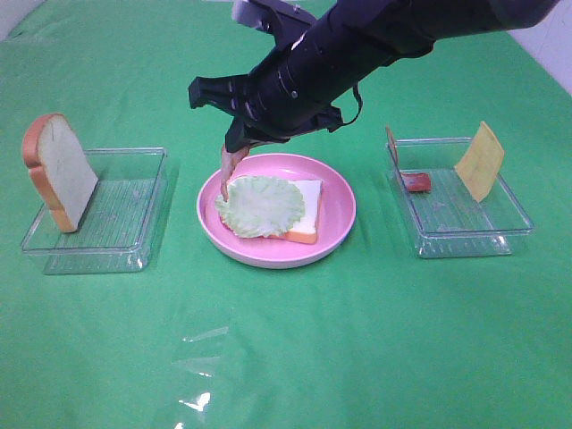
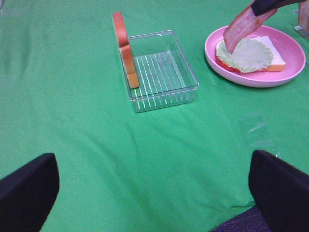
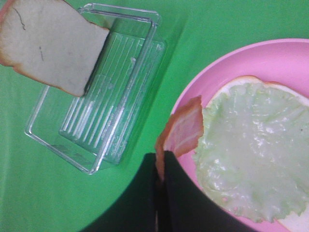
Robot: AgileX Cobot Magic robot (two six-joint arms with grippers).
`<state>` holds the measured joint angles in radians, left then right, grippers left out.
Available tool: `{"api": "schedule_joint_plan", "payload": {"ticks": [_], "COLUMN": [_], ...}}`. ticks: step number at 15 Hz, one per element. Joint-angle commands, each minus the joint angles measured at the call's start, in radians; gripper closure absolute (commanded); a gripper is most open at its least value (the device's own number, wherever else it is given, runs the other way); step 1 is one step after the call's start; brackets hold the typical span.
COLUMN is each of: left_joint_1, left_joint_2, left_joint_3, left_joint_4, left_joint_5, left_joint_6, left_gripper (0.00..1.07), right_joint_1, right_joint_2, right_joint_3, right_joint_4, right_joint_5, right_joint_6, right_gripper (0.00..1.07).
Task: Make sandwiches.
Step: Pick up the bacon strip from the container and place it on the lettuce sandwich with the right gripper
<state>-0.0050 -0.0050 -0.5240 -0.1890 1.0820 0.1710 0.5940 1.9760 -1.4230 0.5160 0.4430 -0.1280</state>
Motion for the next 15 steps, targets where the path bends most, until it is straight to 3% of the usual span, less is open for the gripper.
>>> {"api": "schedule_joint_plan", "payload": {"ticks": [1, 3, 6, 7, 12, 13, 14, 15], "left_joint_1": [0.003, 0.003, 0.003, 0.003, 0.003, 0.003, 0.003, 0.003], "left_joint_2": [-0.017, -0.017, -0.017, -0.017, -0.017, -0.017, -0.017, -0.017], "left_joint_3": [0.000, 0.000, 0.000, 0.000, 0.000, 0.000, 0.000, 0.000], "left_joint_4": [-0.003, -0.003, -0.003, -0.003, -0.003, -0.003, -0.003, -0.003], "left_joint_5": [-0.001, -0.001, -0.001, -0.001, -0.001, -0.001, -0.001, -0.001], "left_joint_6": [0.001, 0.001, 0.001, 0.001, 0.001, 0.001, 0.001, 0.001], "left_gripper": [0.05, 0.05, 0.05, 0.05, 0.05, 0.05, 0.05, 0.05], "right_joint_1": [0.001, -0.001, -0.001, -0.001, 0.001, 0.001, 0.001, 0.001], "right_joint_2": [0.031, 0.047, 0.084, 0.084, 0.084, 0.084, 0.084, 0.084], "right_joint_3": [-0.011, -0.011, -0.011, -0.011, -0.011, -0.011, -0.011, -0.011], "right_joint_4": [-0.089, -0.184, -0.578, -0.631, -0.654, -0.654, -0.653, -0.653], "right_joint_5": [-0.004, -0.007, 0.014, 0.021, 0.023, 0.023, 0.023, 0.023], "right_joint_6": [0.008, 0.073, 0.327, 0.367, 0.405, 0.405, 0.405, 0.405], "right_gripper": [1.07, 1.07, 1.07, 1.07, 1.07, 1.04, 0.90, 0.69]}}
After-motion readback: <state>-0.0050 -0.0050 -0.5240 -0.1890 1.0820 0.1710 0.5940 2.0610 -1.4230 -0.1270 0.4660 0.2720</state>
